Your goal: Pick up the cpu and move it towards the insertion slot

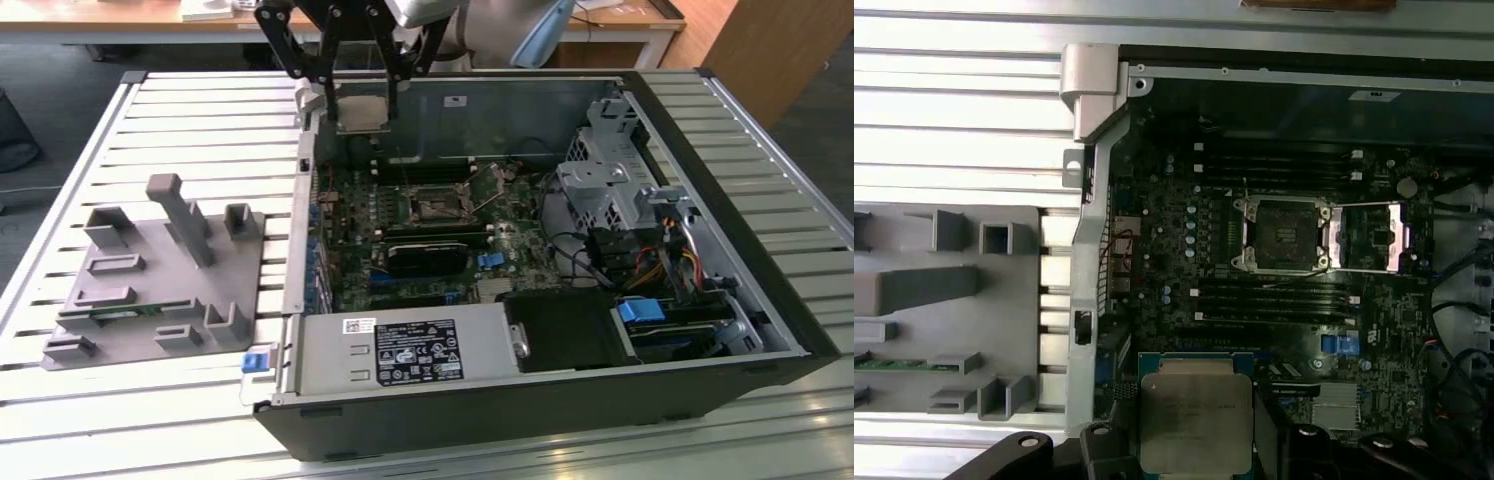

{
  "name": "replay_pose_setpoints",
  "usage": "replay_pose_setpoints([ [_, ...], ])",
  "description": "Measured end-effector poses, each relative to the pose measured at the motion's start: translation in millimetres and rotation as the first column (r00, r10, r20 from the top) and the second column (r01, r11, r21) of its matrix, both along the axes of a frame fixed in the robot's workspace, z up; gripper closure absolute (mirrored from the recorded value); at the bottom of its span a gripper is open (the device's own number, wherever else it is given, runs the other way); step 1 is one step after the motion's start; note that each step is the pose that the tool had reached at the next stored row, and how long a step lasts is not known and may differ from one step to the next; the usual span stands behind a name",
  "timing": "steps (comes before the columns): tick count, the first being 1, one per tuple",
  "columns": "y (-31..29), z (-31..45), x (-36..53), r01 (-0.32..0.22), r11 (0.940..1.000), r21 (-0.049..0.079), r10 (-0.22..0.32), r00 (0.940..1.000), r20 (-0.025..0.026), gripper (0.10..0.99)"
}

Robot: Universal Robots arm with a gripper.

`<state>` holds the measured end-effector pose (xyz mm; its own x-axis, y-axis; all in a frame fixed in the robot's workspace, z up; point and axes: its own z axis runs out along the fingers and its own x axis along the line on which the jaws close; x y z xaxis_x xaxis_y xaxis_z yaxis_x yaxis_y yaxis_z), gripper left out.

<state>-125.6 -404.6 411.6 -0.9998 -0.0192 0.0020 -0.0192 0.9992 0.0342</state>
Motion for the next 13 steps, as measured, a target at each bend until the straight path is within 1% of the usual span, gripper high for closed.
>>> replay_pose_setpoints([
  [13,2.8,0.0,26.6,0.0,1.0,0.0,0.0,1.0,0.0,0.545],
])
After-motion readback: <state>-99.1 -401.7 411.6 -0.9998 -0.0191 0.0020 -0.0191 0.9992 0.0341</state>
